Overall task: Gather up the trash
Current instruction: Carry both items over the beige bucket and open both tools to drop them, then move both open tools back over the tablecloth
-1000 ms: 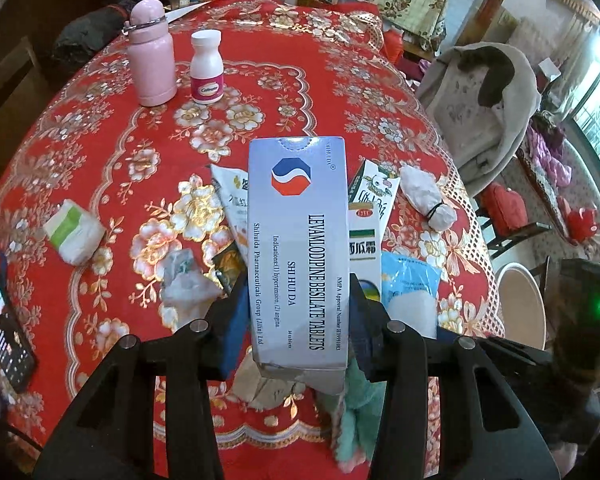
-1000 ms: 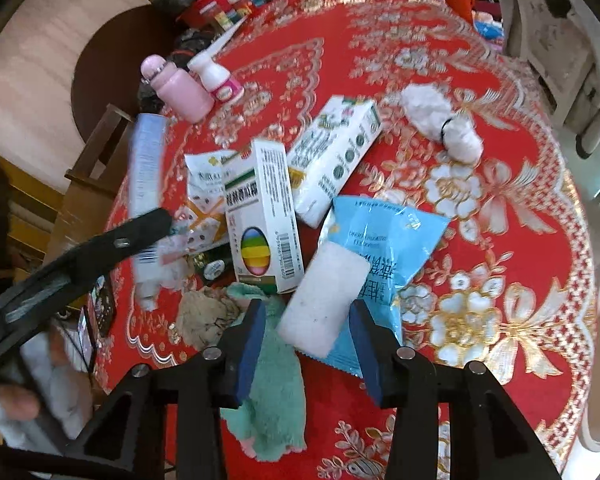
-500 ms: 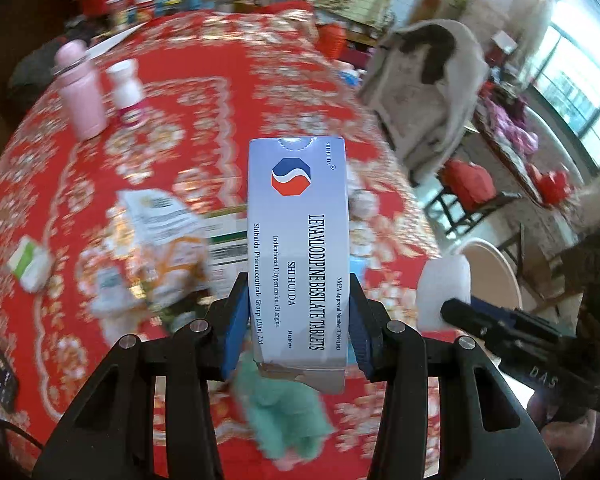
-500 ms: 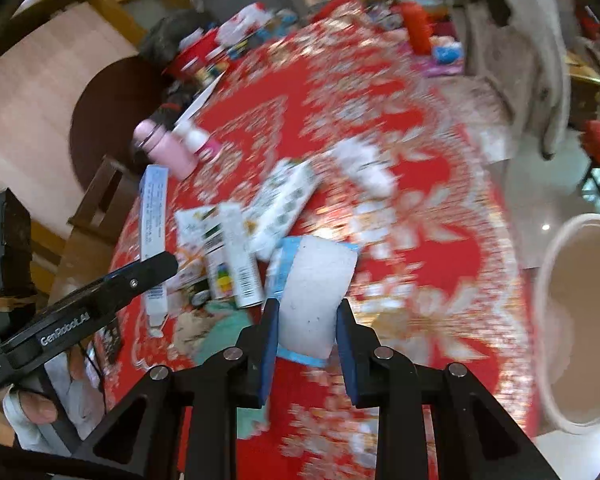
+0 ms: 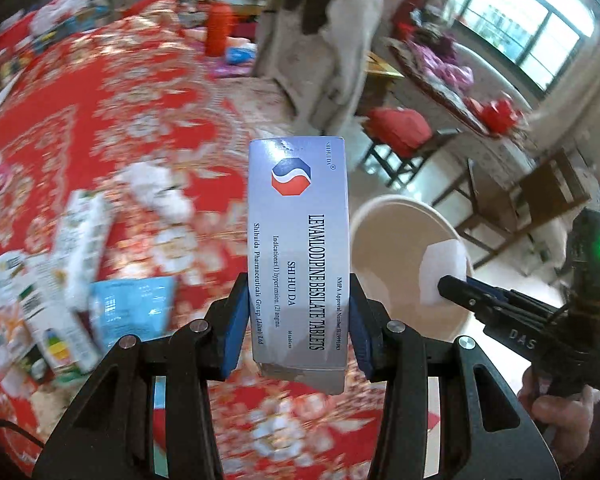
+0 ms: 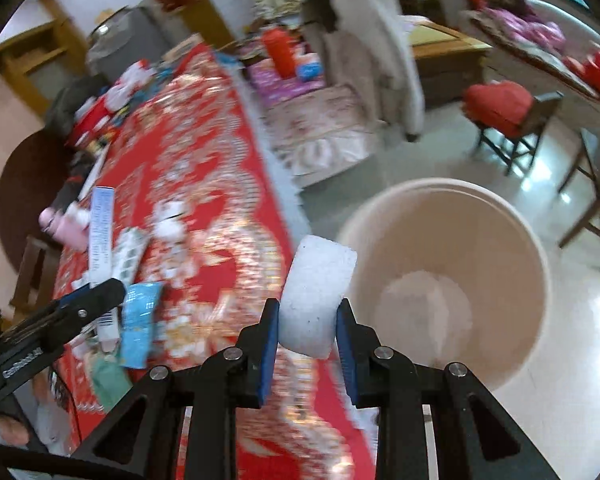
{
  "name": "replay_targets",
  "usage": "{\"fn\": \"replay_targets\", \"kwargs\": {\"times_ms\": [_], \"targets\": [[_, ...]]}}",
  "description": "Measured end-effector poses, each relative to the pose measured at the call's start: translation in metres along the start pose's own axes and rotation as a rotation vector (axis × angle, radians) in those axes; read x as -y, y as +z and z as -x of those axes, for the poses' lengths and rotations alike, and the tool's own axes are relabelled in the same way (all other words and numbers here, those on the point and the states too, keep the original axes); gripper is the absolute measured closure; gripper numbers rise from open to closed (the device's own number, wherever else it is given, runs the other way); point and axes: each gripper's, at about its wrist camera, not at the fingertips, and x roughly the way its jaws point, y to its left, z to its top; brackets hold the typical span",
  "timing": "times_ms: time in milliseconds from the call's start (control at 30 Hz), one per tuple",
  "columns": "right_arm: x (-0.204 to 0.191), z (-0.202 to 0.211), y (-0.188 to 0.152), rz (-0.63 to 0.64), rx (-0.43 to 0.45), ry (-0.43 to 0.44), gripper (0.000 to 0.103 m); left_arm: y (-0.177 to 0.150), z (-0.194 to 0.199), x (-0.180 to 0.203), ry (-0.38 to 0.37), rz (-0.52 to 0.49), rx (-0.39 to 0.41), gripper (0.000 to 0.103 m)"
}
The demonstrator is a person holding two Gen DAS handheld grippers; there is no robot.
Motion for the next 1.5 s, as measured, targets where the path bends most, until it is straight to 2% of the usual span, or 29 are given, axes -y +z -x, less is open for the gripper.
{"fn": "replay_targets", "kwargs": {"times_ms": [333, 433, 500, 600, 667, 833, 967, 1433, 1500], "targets": [[0.082, -0.010, -0.001, -0.115, -0.032, -0.109, 0.077, 0.011, -0.053, 0.065, -0.070, -0.075, -0.079, 0.060], [0.089, -0.013, -0.003, -0.118, -0.038, -0.126, 0.075, 0.011, -0.066, 0.078, -0.097, -0.081, -0.091, 0.059], [0.098, -0.015, -0.003, -0.127, -0.045, -0.143, 0.056, 0.012, -0.074, 0.083, -0.135, -0.077, -0.100, 0.059], [0.105, -0.012, -0.006, -0.136, -0.030, -0.167, 0.055, 0.013, -0.083, 0.086, -0.197, -0.048, -0.120, 0.050], [0.110, -0.011, -0.008, -0.139, -0.037, -0.175, 0.055, 0.013, -0.083, 0.087, -0.202, -0.036, -0.123, 0.048], [0.119, -0.013, -0.013, -0.163, -0.056, -0.169, 0.055, 0.012, -0.077, 0.087, -0.176, -0.036, -0.114, 0.048], [0.114, -0.016, -0.010, -0.158, -0.060, -0.152, 0.055, 0.008, -0.068, 0.080, -0.117, -0.037, -0.084, 0.048], [0.034, -0.019, -0.007, 0.007, -0.043, -0.091, 0.052, -0.016, -0.009, 0.018, 0.062, 0.016, 0.034, 0.048], [0.018, -0.019, -0.007, 0.036, -0.038, -0.076, 0.044, -0.022, 0.001, 0.007, 0.082, 0.033, 0.047, 0.048]]}}
